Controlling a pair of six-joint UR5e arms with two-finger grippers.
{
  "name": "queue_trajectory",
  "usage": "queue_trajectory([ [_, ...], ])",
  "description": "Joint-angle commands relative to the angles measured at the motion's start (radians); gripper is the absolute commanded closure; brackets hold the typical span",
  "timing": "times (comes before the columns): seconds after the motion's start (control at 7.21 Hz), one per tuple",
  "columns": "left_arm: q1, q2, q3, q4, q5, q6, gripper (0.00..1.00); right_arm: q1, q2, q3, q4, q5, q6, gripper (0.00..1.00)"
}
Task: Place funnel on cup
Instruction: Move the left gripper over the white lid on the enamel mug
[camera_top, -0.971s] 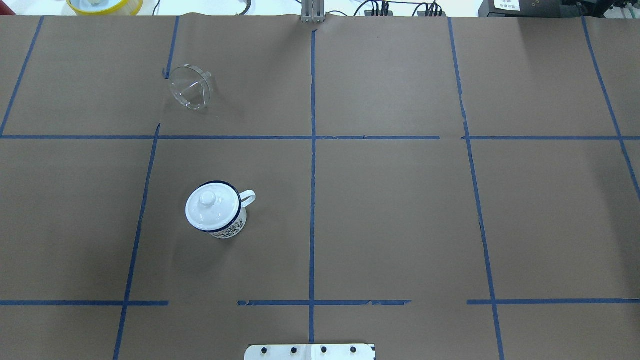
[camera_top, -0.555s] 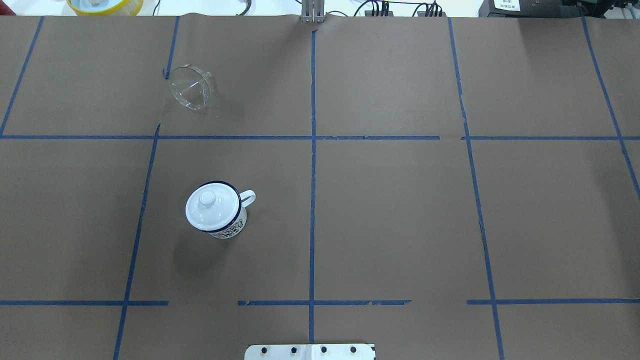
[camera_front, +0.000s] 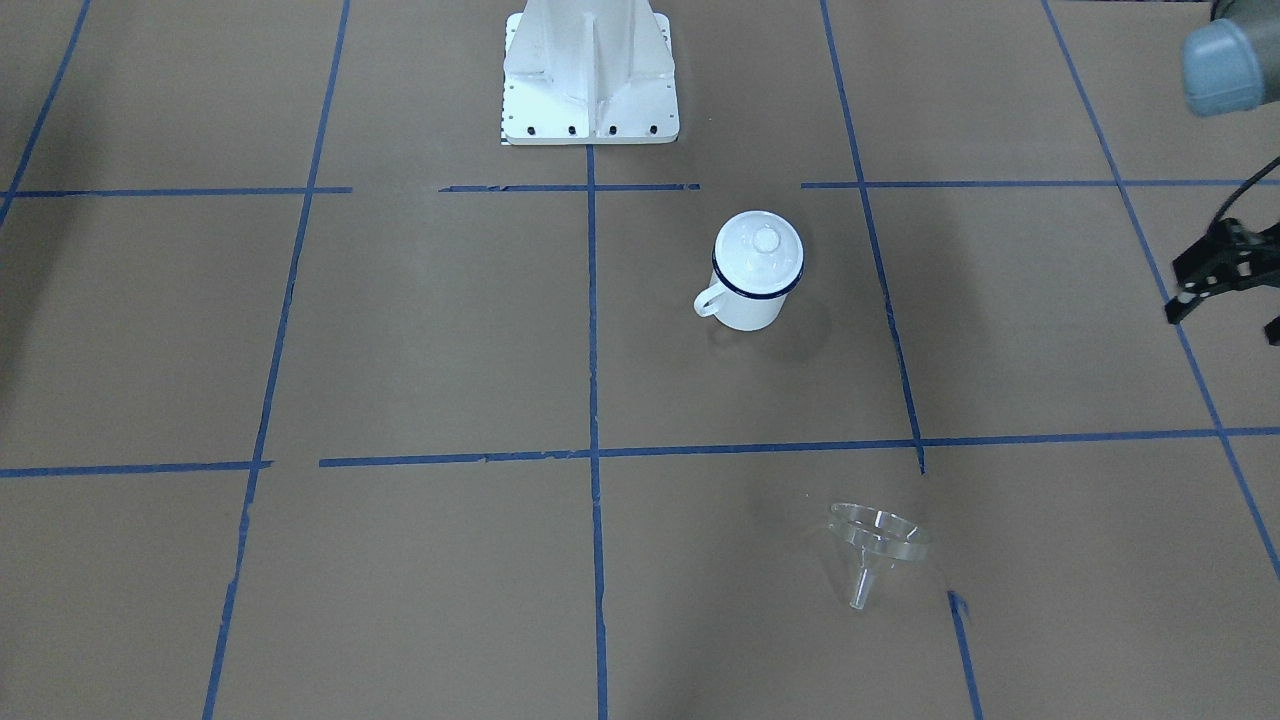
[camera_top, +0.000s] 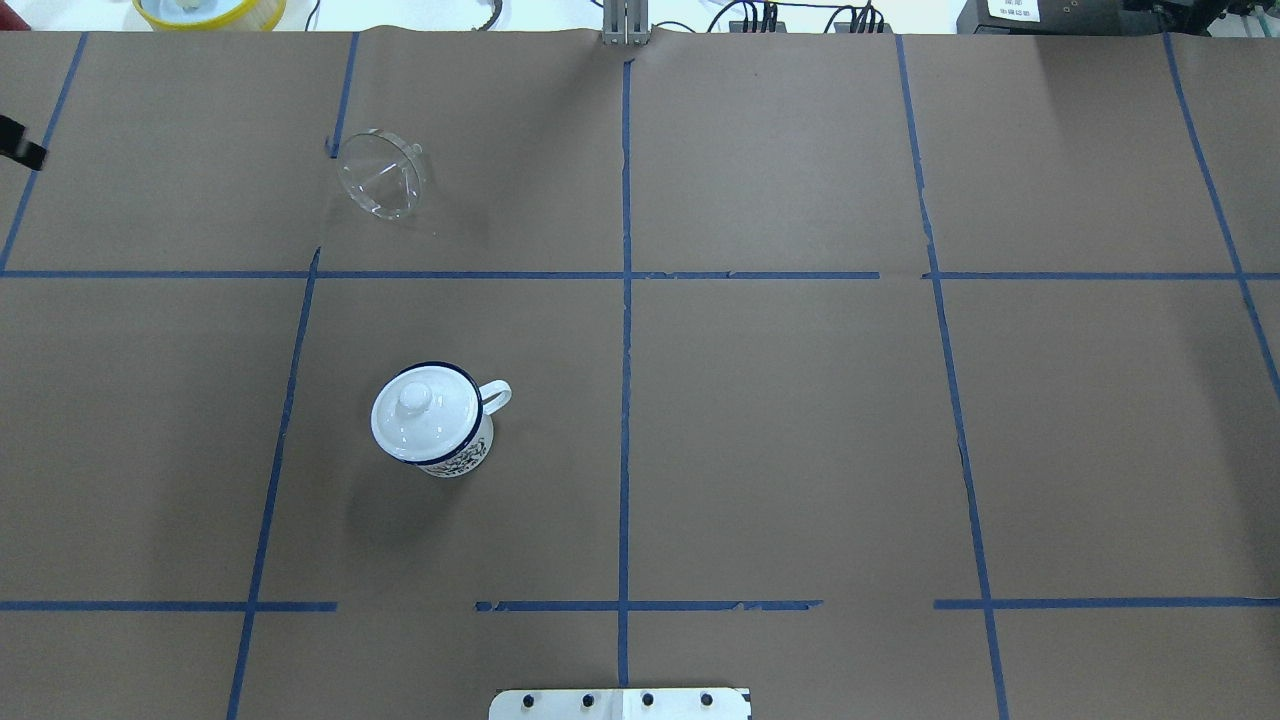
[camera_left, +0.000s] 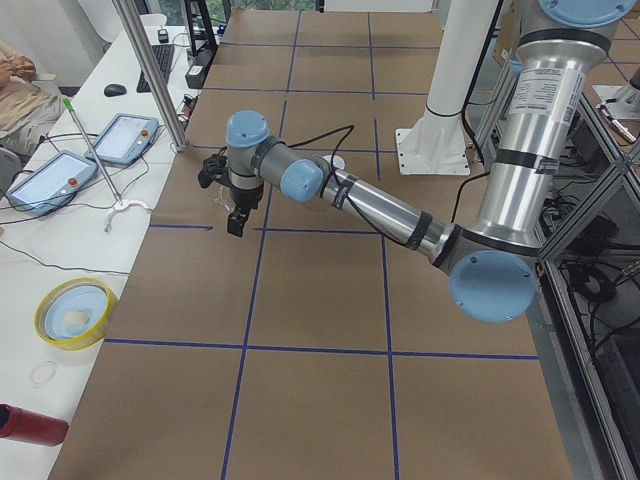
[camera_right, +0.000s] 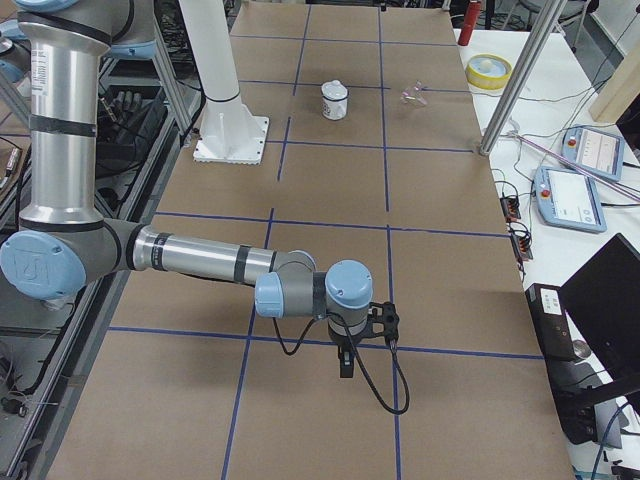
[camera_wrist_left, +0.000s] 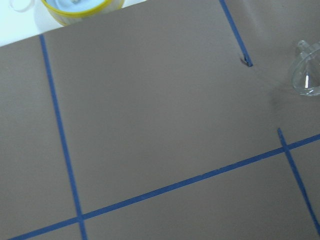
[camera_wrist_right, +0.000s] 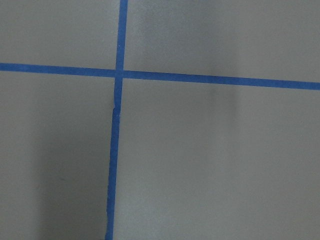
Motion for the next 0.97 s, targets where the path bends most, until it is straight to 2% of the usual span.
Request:
queue_trajectory([
  [0.0, 0.216, -0.121, -0.027, 0.0, 0.07, -0.401, 0.0, 0.0, 0.0, 0.0, 0.0, 0.0, 0.0, 0.0],
  [0.28, 0.352, -0.169, -0.081, 0.002, 0.079, -0.63, 0.0, 0.0, 0.0, 0.0, 0.0, 0.0, 0.0, 0.0],
  [0.55, 0.499, -0.171, -0.118, 0.011, 0.238, -0.762, 0.0, 0.0, 0.0, 0.0, 0.0, 0.0, 0.0, 0.0],
  [0.69, 0.533, -0.171, -0.145, 0.017, 0.253, -0.811, 0.0, 0.0, 0.0, 0.0, 0.0, 0.0, 0.0, 0.0],
  [0.83, 0.586, -0.17, -0.196, 0.078, 0.256, -0.84, 0.0, 0.0, 0.0, 0.0, 0.0, 0.0, 0.0, 0.0],
])
